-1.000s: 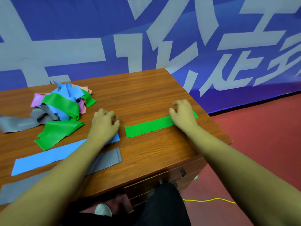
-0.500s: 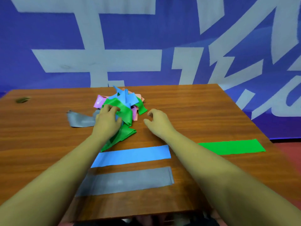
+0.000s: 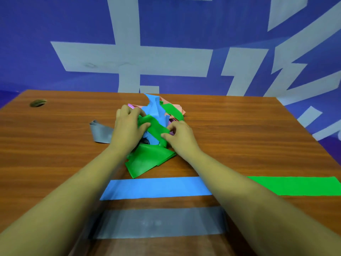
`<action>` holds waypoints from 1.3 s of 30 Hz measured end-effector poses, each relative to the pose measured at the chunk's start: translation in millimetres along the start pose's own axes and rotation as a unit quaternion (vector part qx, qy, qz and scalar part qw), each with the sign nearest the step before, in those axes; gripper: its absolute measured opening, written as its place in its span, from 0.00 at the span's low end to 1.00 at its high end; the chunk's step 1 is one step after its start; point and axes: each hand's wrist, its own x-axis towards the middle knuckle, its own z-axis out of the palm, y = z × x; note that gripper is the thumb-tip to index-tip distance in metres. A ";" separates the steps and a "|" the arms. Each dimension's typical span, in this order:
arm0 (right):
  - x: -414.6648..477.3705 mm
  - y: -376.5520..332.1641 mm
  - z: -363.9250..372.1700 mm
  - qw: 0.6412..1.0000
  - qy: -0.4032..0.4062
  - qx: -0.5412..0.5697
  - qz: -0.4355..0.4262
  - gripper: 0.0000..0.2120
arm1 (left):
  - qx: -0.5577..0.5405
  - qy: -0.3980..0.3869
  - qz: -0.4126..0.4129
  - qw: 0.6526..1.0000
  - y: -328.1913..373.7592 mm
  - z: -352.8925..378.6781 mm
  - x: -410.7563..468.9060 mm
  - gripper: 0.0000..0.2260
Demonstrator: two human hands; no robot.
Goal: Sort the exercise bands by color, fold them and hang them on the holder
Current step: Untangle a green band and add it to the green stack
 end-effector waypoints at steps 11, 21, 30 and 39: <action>-11.9 -60.0 -91.3 0.992 0.084 0.070 -0.060 0.06 | -0.152 0.005 0.027 0.988 52.5 -72.8 -2.5 0.09; -43.8 -87.5 -116.4 0.980 0.024 0.191 -0.049 0.05 | -0.177 0.037 0.028 0.983 86.2 -103.4 -3.3 0.08; -61.6 -56.4 -123.9 0.980 -0.121 0.150 0.040 0.15 | -0.188 0.046 -0.089 0.977 53.5 -87.4 4.8 0.08; -48.7 -85.2 -134.8 0.948 -0.063 0.310 0.042 0.02 | -0.214 -0.057 -0.048 0.974 43.3 -69.0 -12.1 0.17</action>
